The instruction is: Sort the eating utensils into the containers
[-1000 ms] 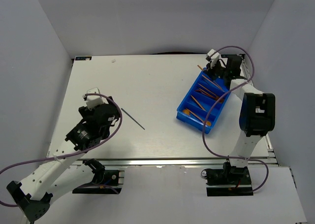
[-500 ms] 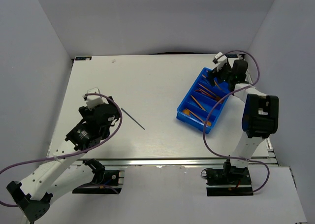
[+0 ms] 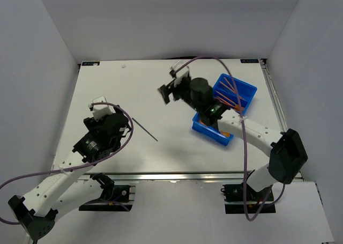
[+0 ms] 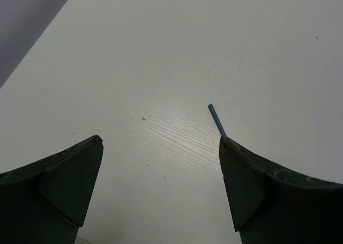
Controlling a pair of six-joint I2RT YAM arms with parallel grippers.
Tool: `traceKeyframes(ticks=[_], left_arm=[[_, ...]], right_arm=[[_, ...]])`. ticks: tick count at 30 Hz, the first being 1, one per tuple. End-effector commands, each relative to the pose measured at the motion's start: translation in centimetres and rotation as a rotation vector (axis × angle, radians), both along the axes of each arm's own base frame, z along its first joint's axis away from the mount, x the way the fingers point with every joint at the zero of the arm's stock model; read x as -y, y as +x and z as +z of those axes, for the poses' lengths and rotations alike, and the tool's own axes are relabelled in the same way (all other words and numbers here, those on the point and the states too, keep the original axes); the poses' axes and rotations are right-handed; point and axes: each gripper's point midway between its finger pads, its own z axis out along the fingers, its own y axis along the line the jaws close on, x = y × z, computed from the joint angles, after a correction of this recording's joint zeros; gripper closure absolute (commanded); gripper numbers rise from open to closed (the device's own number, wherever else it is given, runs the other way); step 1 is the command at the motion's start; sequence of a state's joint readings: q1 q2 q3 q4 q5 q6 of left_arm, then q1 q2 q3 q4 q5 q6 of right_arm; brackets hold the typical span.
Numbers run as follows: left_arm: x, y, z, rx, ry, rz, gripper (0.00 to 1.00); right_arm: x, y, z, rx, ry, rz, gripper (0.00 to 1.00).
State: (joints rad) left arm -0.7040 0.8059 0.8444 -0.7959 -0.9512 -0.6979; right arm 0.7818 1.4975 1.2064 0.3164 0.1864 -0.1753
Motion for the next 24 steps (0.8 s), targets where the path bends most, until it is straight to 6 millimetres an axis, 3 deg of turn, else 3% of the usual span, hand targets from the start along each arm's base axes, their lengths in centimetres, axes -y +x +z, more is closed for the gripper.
traceKeyframes(ticks=[1, 3, 4, 6, 7, 8, 9, 10, 11, 12, 13, 15, 21, 24], left_arm=[[-1.3, -0.4, 1.3, 0.053, -0.009, 0.06, 0.02], [-1.7, -0.5, 1.5, 0.064, -0.008, 0.08, 0.02], [-1.8, -0.6, 1.6, 0.064, -0.009, 0.091, 0.02], [-2.2, -0.8, 1.7, 0.072, -0.005, 0.108, 0.02], [-2.4, -0.9, 1.7, 0.073, -0.005, 0.118, 0.02], [-2.5, -0.9, 1.8, 0.077, -0.007, 0.125, 0.02], [-2.7, -1.0, 2.0, 0.084, -0.007, 0.132, 0.02], [-2.7, -1.0, 2.0, 0.085, -0.008, 0.133, 0.02], [-2.7, -1.0, 2.0, 0.086, -0.011, 0.131, 0.02], [-2.6, -1.0, 2.0, 0.088, -0.017, 0.127, 0.02], [-2.6, -1.0, 2.0, 0.087, -0.015, 0.125, 0.02], [-2.5, -1.0, 1.9, 0.084, -0.014, 0.12, 0.02], [-2.1, -0.7, 1.6, 0.068, -0.008, 0.1, 0.02], [-2.0, -0.7, 1.6, 0.066, -0.01, 0.096, 0.02]], right_arm=[[-4.1, -2.4, -7.7, -0.291, 0.137, 0.204, 0.11], [-6.1, -1.1, -10.6, -0.374, 0.062, 0.106, 0.12], [-8.9, -1.1, -13.7, -0.455, -0.061, 0.078, 0.11], [-11.0, -1.1, -16.3, -0.519, -0.149, 0.065, 0.14], [-12.5, -1.6, -20.2, -0.578, -0.217, 0.07, 0.17], [-13.8, -1.2, -19.1, -0.585, -0.224, 0.065, 0.22], [-14.9, -1.6, -19.7, -0.595, -0.246, 0.067, 0.25], [-15.6, -1.7, -22.3, -0.619, -0.293, 0.063, 0.26], [-16.6, -1.3, -21.4, -0.603, -0.293, 0.059, 0.28], [-17.4, -1.7, -21.7, -0.599, -0.307, 0.064, 0.28], [-17.7, -1.7, -23.6, -0.611, -0.339, 0.057, 0.29], [-18.7, -1.9, -23.8, -0.613, -0.342, 0.071, 0.3], [-20.0, -3.2, -27.3, -0.657, -0.373, 0.101, 0.37], [-19.8, -3.2, -29.4, -0.68, -0.411, 0.087, 0.49]])
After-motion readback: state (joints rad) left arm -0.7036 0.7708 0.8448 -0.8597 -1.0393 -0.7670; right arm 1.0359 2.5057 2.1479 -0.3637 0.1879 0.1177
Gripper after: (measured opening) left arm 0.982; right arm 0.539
